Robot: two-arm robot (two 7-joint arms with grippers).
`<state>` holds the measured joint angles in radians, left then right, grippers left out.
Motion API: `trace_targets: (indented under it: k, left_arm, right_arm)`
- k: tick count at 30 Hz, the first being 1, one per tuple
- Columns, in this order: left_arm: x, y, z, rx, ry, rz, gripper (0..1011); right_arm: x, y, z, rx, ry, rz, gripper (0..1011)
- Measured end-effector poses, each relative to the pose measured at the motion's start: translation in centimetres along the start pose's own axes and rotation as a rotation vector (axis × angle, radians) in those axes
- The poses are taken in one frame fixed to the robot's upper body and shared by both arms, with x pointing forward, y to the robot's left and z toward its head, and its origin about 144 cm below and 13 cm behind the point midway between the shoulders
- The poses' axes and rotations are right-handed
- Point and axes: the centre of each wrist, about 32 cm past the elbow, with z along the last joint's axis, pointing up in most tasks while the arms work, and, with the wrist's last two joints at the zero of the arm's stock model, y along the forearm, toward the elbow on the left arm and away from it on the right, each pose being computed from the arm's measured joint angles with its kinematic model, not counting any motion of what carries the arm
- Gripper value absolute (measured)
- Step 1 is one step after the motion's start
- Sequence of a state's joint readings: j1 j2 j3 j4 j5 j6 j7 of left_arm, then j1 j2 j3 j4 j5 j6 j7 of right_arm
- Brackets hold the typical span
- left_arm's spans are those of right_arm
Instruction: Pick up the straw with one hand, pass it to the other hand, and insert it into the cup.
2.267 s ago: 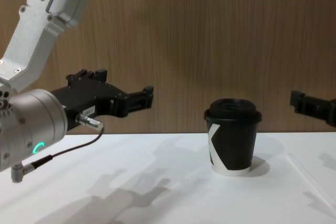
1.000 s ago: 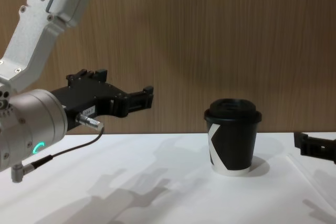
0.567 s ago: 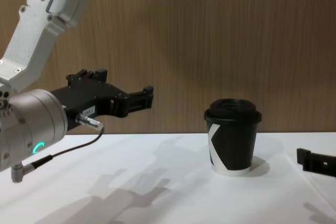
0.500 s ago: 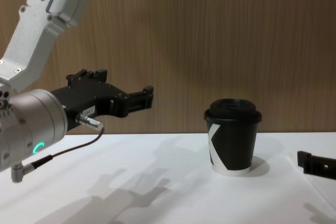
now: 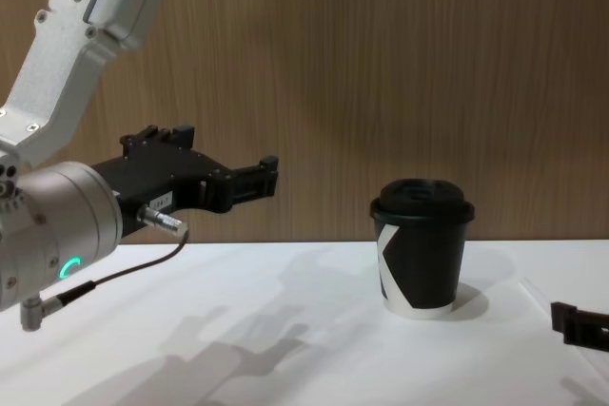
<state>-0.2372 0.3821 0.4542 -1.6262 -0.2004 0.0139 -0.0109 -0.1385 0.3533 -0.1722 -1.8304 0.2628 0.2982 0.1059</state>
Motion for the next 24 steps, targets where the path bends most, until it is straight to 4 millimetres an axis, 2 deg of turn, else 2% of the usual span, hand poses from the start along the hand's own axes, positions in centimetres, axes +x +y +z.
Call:
trace_targets:
  k: [24]
  left_arm:
    - [0.0, 0.0, 0.0, 0.0, 0.0, 0.0, 1003]
  right_arm:
    - [0.84, -0.71, 0.19, -0.07, 0.026, -0.001, 1001]
